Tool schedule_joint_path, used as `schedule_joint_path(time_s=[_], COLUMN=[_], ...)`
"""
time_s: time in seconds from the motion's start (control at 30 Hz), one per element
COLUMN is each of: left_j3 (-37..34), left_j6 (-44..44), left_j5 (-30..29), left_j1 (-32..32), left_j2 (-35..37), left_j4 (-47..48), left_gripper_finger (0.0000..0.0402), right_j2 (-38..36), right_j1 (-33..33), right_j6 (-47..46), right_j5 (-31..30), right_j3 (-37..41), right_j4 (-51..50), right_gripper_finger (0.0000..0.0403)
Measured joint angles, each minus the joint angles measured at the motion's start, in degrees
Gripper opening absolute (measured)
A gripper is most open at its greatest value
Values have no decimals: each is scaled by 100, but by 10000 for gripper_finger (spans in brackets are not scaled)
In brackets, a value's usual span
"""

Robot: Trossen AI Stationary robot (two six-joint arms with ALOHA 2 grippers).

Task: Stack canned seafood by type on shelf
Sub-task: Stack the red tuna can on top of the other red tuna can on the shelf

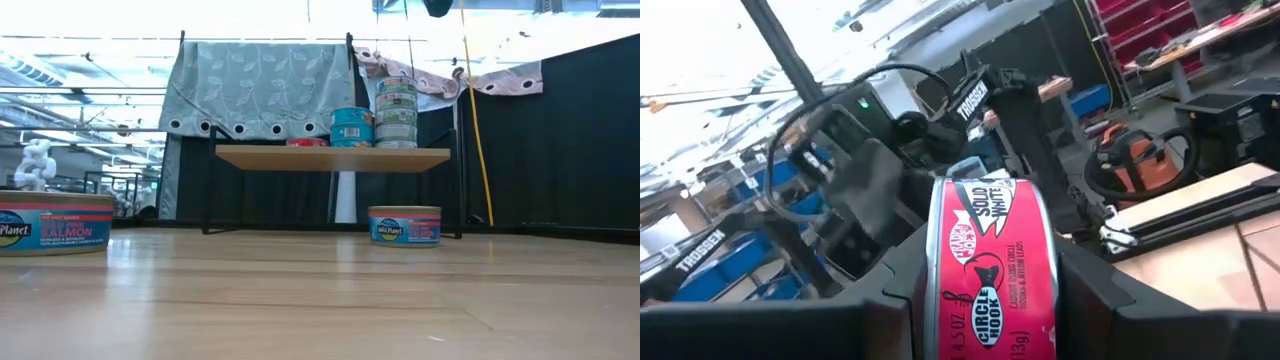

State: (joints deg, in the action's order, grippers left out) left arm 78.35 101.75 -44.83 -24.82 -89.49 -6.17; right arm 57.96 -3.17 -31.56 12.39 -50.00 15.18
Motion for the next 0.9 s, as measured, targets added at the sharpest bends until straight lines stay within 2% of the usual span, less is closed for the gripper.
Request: schedule_joint_path(time_s=[0.1, 0.3, 0.4, 0.7, 0.9], left_j3=[-20, -50, -86, -86, -86], left_j6=[515, 1993, 2245, 2786, 2949], left_j5=[340, 505, 769, 821, 874], left_j1=[371, 946, 1021, 1133, 1239], left_j2=[-2, -130, -164, -166, -166], left_j4=[119, -369, -516, -544, -542], left_gripper_finger=[242, 247, 247, 245, 214], right_j2=[-36, -34, -34, -18, -8], right_j1=[-136, -323, -398, -566, -582], right_j6=[-61, -227, -273, -314, -387], right_j5=[23, 121, 126, 124, 128], right_j3=[0, 0, 0, 0, 0], right_j4=[2, -11, 7, 91, 97], right_gripper_finger=[130, 130, 130, 130, 130])
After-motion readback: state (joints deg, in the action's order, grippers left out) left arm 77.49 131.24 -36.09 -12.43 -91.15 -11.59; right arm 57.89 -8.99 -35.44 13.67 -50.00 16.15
